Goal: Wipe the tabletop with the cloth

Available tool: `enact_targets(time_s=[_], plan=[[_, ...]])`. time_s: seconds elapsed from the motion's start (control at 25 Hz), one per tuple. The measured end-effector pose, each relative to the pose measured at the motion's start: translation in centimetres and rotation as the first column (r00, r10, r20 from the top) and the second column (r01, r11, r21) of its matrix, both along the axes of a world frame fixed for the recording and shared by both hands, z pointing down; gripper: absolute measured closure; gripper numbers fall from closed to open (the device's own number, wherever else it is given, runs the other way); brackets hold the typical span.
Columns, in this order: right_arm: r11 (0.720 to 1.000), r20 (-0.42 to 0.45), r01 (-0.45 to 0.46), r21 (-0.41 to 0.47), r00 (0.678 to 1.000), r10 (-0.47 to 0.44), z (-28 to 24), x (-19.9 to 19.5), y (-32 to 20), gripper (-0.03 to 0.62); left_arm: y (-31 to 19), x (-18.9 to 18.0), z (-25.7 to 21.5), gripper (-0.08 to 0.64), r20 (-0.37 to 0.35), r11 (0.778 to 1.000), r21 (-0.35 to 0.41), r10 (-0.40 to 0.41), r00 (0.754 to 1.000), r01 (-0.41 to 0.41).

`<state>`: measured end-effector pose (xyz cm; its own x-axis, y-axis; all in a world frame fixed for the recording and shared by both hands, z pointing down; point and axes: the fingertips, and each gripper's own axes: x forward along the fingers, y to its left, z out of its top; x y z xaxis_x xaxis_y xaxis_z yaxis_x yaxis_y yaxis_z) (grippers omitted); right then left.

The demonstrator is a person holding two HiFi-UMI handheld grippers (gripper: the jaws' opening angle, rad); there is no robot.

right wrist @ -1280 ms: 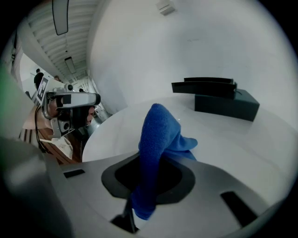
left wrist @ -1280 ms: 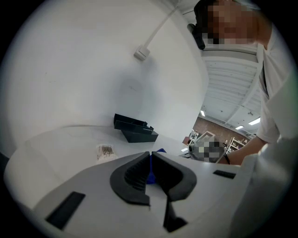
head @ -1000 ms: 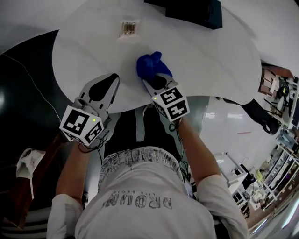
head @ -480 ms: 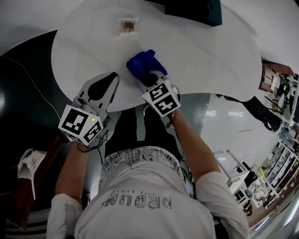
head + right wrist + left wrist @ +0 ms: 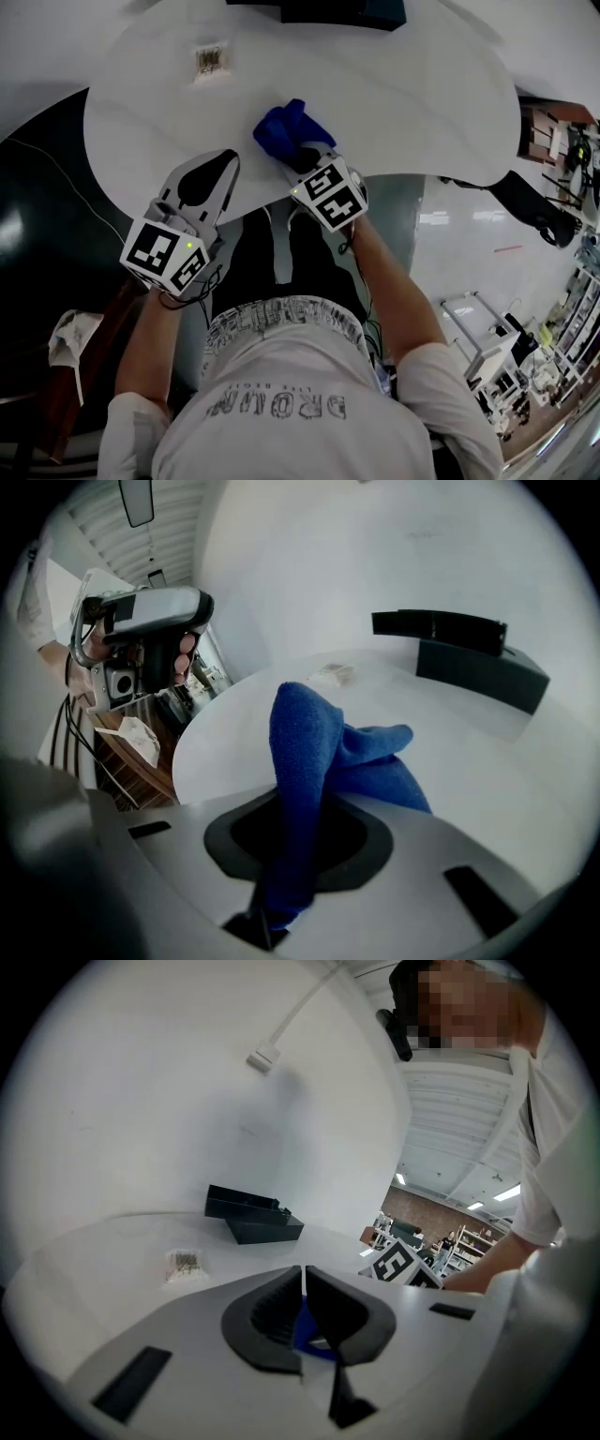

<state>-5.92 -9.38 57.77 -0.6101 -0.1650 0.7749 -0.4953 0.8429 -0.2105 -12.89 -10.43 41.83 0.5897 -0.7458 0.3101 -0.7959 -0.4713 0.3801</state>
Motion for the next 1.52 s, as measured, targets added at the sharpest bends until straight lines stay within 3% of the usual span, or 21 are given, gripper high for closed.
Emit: enact_targets(time_s=[0.4, 0.68, 1.16, 1.52], plan=[[0.993, 0.013, -0.119, -0.007, 0.993, 0.119, -0.1, 10.0, -2.0, 0.522, -2.3, 9.4, 0.1, 0.532, 0.008, 0.994, -0.003, 0.105, 0.994, -0.105], [0.973, 0.018, -0.231, -0.019, 0.973, 0.232, -0.2, 17.1, -3.1, 0.522, -4.1, 14.8, -0.3, 0.532, 0.011, 0.985, 0.005, 0.172, 0.985, -0.172], [0.927, 0.014, -0.376, 0.004, 0.927, 0.376, 0.1, 25.5, -4.4, 0.522, -5.1, 20.6, -0.3, 0.532, 0.017, 0.966, 0.009, 0.259, 0.966, -0.259], [0.905, 0.026, -0.426, 0.015, 0.905, 0.425, -0.2, 27.5, -4.3, 0.522, -4.2, 21.7, -0.5, 0.532, 0.027, 0.96, 0.004, 0.278, 0.96, -0.279]])
